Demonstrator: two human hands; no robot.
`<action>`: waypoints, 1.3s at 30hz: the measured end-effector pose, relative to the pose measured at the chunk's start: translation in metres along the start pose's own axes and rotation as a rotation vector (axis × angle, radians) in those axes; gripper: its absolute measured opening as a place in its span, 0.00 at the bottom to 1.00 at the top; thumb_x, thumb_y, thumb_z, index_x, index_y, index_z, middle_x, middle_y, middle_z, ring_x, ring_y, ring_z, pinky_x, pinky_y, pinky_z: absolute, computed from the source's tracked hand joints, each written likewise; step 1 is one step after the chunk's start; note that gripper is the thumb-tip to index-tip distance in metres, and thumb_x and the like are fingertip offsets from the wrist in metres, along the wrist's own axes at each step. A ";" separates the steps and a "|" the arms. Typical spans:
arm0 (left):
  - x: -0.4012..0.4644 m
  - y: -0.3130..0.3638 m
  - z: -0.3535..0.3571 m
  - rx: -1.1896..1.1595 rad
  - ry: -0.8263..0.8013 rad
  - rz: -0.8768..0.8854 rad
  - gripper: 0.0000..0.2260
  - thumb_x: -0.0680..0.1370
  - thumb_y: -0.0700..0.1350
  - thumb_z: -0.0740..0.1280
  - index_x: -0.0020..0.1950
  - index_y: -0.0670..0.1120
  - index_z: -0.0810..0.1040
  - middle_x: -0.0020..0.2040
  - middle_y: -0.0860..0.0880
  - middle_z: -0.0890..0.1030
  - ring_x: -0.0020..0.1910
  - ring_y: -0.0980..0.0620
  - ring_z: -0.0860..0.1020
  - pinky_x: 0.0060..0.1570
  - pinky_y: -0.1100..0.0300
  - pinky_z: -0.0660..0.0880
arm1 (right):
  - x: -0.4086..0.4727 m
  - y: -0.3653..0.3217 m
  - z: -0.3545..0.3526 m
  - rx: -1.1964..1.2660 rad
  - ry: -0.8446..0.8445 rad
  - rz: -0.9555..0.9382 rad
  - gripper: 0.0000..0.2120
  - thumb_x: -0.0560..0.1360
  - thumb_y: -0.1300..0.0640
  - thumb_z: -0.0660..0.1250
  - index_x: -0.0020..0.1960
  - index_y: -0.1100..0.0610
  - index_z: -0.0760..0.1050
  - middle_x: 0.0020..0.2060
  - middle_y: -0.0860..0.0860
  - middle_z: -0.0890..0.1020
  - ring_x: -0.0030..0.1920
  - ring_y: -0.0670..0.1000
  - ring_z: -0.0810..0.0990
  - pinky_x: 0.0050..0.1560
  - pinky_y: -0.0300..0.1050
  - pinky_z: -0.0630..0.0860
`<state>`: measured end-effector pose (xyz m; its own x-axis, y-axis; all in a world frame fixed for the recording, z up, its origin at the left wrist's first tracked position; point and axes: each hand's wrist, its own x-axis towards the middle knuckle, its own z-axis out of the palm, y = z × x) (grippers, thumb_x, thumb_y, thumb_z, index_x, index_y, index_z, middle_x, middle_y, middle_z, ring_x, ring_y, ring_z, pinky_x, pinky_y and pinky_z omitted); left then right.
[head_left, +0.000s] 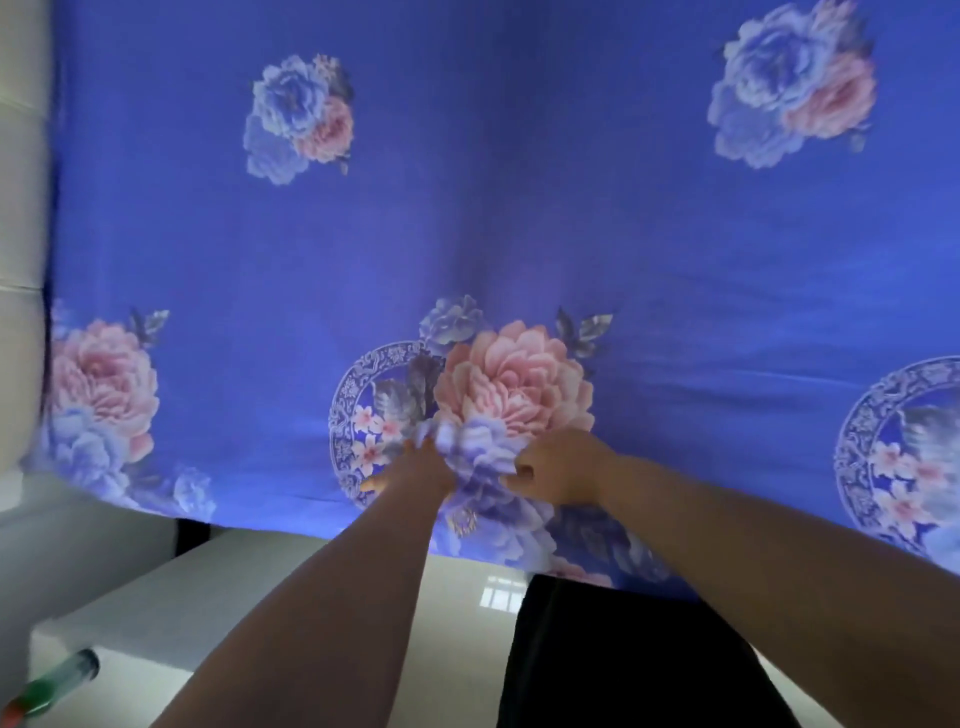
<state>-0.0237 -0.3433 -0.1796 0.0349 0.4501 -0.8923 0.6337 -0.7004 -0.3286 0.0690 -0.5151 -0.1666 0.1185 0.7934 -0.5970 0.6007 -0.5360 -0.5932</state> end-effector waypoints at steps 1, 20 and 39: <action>-0.007 0.007 -0.016 0.113 -0.027 -0.023 0.31 0.77 0.53 0.61 0.77 0.51 0.53 0.76 0.46 0.60 0.73 0.39 0.62 0.66 0.32 0.61 | 0.002 0.016 -0.020 -0.007 0.068 0.067 0.17 0.79 0.45 0.56 0.49 0.55 0.78 0.51 0.54 0.81 0.52 0.57 0.78 0.44 0.45 0.70; -0.027 0.336 -0.261 0.063 0.453 0.464 0.52 0.67 0.61 0.74 0.76 0.61 0.37 0.76 0.56 0.32 0.74 0.31 0.41 0.67 0.35 0.61 | -0.016 0.320 -0.270 -0.131 0.052 0.750 0.61 0.56 0.27 0.71 0.77 0.45 0.41 0.76 0.60 0.47 0.75 0.67 0.49 0.70 0.65 0.56; -0.008 0.357 -0.263 0.111 0.421 0.433 0.52 0.70 0.58 0.73 0.75 0.60 0.33 0.75 0.53 0.29 0.73 0.28 0.42 0.64 0.33 0.63 | 0.046 0.338 -0.436 1.748 1.014 0.351 0.20 0.75 0.43 0.66 0.62 0.52 0.74 0.53 0.47 0.79 0.48 0.45 0.76 0.39 0.37 0.68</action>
<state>0.4055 -0.4514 -0.2082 0.5881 0.2763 -0.7602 0.4103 -0.9119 -0.0141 0.6217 -0.5338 -0.1592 0.7104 0.1291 -0.6919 -0.7032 0.1713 -0.6901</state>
